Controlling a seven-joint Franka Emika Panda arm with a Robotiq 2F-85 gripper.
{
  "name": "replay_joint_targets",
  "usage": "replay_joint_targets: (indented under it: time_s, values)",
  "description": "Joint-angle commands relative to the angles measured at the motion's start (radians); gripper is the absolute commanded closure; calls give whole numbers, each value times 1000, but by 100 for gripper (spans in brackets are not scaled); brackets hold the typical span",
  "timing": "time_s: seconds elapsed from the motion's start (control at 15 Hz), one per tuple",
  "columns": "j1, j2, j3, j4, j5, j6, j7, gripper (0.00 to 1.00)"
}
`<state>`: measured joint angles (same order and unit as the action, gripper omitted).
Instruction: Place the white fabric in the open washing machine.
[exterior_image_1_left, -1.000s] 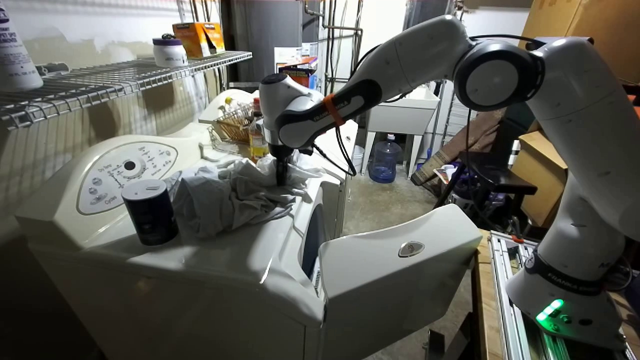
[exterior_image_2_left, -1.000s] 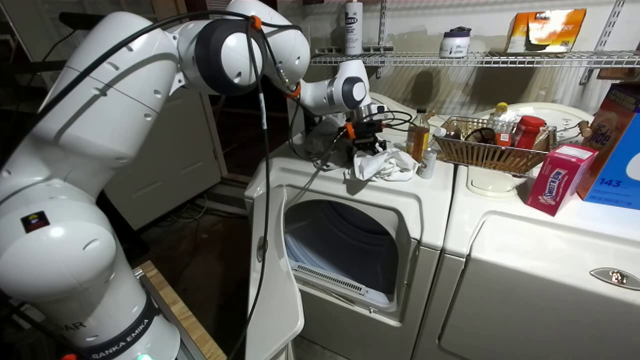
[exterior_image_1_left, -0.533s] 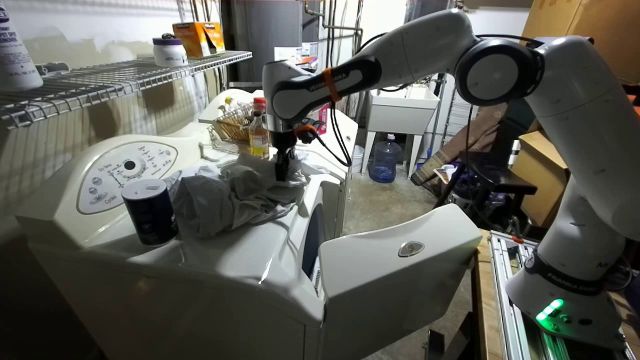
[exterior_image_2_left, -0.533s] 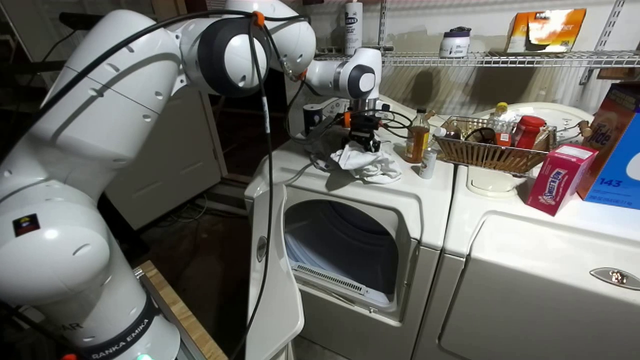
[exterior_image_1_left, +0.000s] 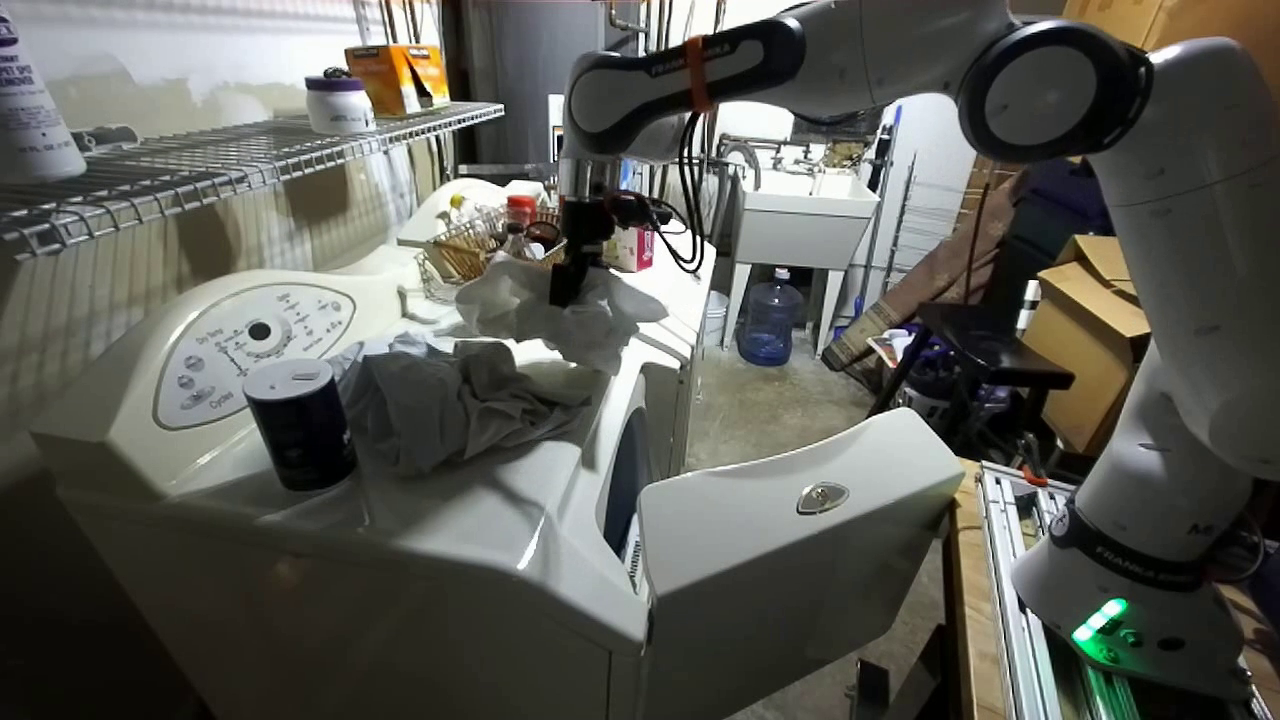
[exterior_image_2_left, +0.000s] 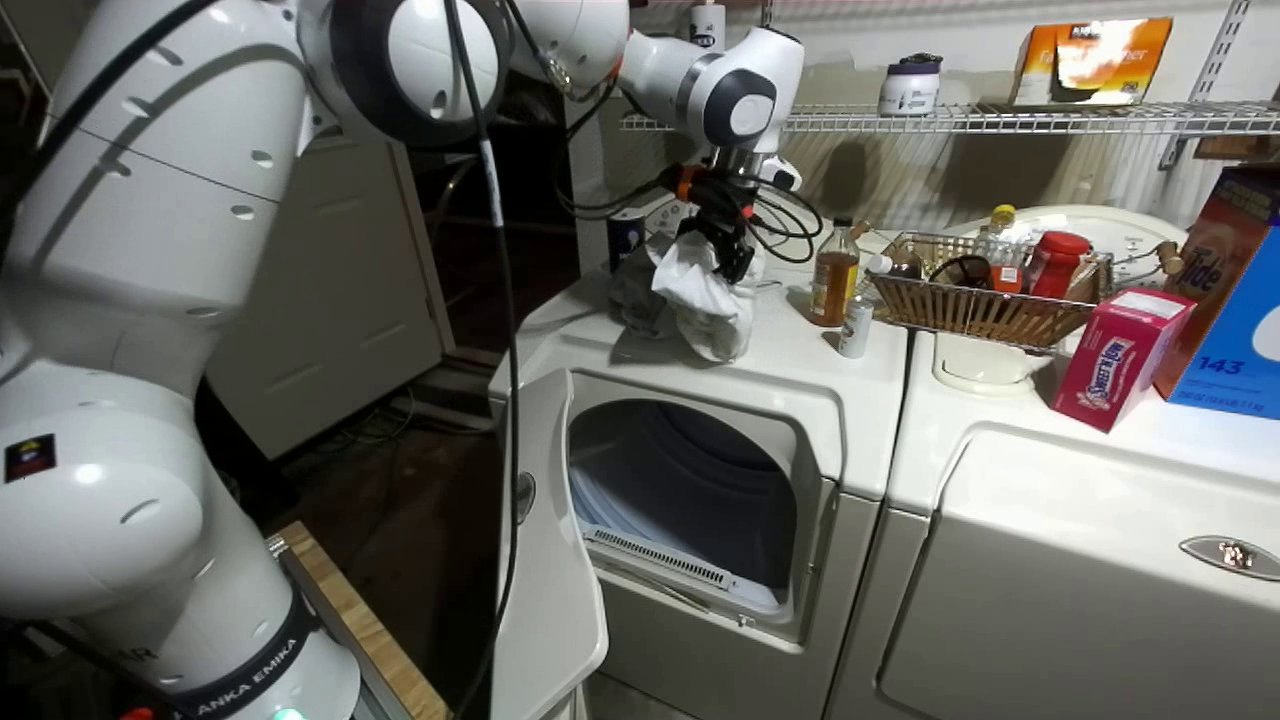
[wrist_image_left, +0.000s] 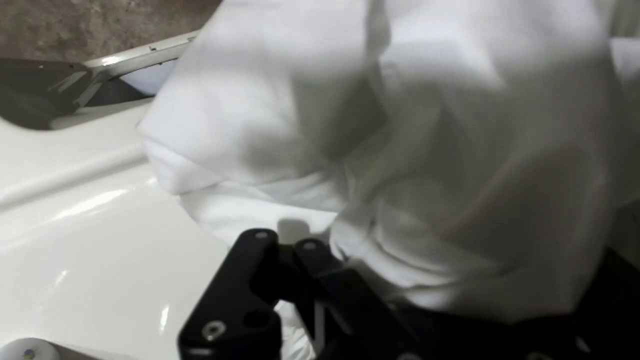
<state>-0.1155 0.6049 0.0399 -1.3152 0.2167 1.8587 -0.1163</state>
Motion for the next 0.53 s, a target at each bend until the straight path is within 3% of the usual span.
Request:
replay_joint_targets:
  time_s: [0.0, 0.47]
  values:
    - [-27, -157, -6, -199, 93, 0, 70, 100]
    - [-23, -391, -104, -545, 71, 15, 218, 100]
